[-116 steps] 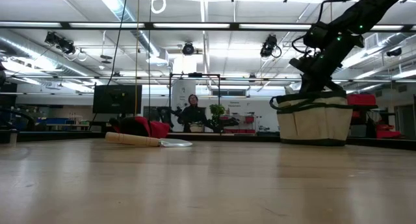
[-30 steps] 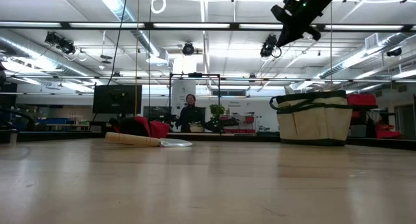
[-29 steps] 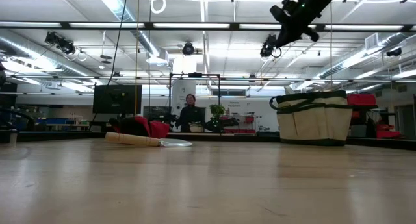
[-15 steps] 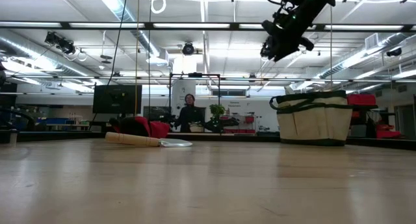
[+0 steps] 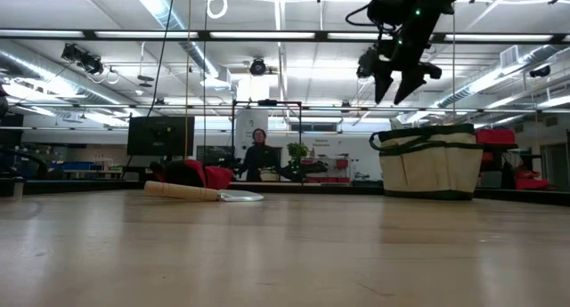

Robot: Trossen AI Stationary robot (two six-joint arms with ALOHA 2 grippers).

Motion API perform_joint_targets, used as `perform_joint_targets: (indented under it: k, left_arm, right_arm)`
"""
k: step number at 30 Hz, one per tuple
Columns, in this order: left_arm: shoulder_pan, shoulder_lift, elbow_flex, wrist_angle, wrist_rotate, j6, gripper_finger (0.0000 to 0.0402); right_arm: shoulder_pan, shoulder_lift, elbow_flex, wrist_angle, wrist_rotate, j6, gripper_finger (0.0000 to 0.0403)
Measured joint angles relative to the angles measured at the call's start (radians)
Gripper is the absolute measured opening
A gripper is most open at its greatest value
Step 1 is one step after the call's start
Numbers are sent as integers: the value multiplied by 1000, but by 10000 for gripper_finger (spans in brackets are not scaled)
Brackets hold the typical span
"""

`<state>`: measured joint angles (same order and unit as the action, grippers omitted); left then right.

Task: Pick & Place Garden tools in Gardening bag
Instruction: Put the green spray bottle into the gardening bag

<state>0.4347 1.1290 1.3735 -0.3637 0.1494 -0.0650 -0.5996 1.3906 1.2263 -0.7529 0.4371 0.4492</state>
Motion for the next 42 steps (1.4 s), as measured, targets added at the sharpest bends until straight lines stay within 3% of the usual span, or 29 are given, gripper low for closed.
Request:
perform_joint_targets:
  k: [24,37,42]
  left_arm:
    - [0,0,0,0,0,-1,12]
    - [0,0,0,0,1,-1,12]
    - [0,0,0,0,1,-1,12]
  right_arm:
    - [-11,162,-1,-103,75,183,161]
    - [-22,163,-1,-139,74,213,52]
    - [-22,163,-1,-138,70,199,47]
